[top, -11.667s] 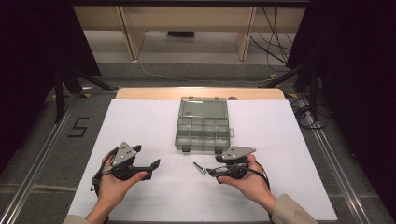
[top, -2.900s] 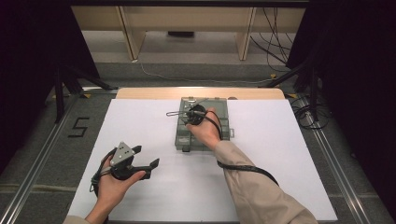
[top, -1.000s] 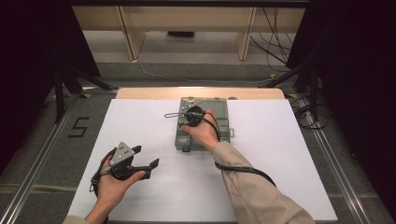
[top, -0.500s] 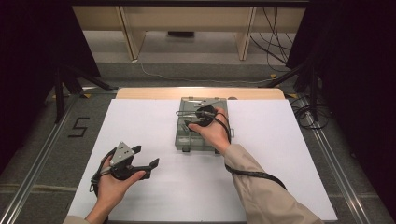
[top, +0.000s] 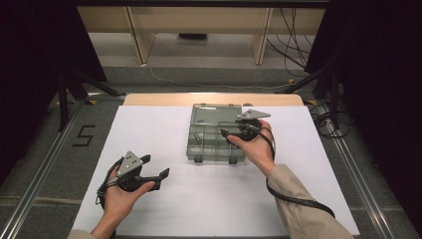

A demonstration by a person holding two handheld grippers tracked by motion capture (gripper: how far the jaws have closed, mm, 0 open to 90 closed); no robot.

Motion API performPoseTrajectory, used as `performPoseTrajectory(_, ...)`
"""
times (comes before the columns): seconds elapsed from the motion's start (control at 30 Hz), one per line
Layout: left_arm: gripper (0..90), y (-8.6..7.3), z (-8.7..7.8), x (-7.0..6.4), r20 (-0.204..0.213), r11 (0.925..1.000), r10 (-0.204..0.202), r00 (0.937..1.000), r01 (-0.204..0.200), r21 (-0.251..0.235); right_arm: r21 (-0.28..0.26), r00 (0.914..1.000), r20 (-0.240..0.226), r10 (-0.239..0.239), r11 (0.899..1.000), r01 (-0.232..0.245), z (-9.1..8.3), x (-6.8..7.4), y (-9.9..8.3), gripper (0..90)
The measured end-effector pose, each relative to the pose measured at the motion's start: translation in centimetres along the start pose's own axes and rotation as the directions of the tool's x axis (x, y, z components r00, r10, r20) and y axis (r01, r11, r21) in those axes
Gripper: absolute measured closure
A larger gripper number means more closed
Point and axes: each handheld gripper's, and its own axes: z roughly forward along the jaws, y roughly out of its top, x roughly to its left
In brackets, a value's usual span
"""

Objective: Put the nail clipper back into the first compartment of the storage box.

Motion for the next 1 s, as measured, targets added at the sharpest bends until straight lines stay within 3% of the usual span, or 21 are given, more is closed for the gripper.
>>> performPoseTrajectory(0.2, 15.3, 0.0, 0.0, 0.1, -0.001, 0.9999, 0.015, 0.9999, -0.015, 0.005, -0.013, 0.9997, 0.017, 0.019, 1.000, -0.019, -2.3, -1.5, -1.7, 30.4)
performPoseTrajectory(0.3, 15.3, 0.0, 0.1, 0.0, -0.005, 1.0000, -0.001, 1.0000, 0.001, 0.007, -0.013, 0.9992, 0.024, 0.031, 0.999, -0.030, -3.2, -2.0, -2.3, 30.3)
performPoseTrajectory(0.43, 15.3, 0.0, 0.1, 0.1, 0.003, 0.9998, 0.019, 0.9998, -0.019, 0.006, -0.034, 0.9979, 0.038, 0.053, 0.998, -0.051, -4.2, -2.6, -3.1, 30.4)
performPoseTrajectory(0.53, 15.3, 0.0, 0.1, 0.0, 0.000, 1.0000, 0.001, 1.0000, -0.001, 0.006, -0.041, 0.9965, 0.047, 0.069, 0.997, -0.067, -4.9, -2.9, -3.6, 30.5)
performPoseTrajectory(0.7, 15.3, 0.0, 0.1, 0.1, 0.001, 0.9998, 0.017, 0.9999, -0.017, 0.008, -0.047, 0.9954, 0.040, 0.087, 0.995, -0.085, -5.5, -3.2, -4.1, 30.5)
performPoseTrajectory(0.77, 15.3, 0.0, 0.1, 0.0, 0.000, 0.9998, 0.015, 0.9999, -0.015, 0.009, -0.045, 0.9957, 0.057, 0.074, 0.996, -0.071, -5.6, -3.3, -4.3, 30.5)
performPoseTrajectory(0.8, 15.3, 0.0, 0.1, -0.1, 0.002, 1.0000, 0.007, 1.0000, -0.007, 0.006, -0.041, 0.9950, 0.048, 0.088, 0.995, -0.086, -5.6, -3.2, -4.4, 30.5)
performPoseTrajectory(0.83, 15.3, 0.1, 0.1, -0.1, 0.002, 0.9999, 0.014, 0.9999, -0.014, 0.004, -0.053, 0.9956, 0.060, 0.071, 0.996, -0.068, -5.6, -3.3, -4.5, 30.5)
performPoseTrajectory(1.0, 15.3, 0.1, -0.1, 0.0, -0.005, 0.9997, 0.023, 0.9997, -0.023, 0.006, -0.025, 0.9957, 0.055, 0.075, 0.997, -0.073, -5.7, -3.0, -4.8, 30.5)
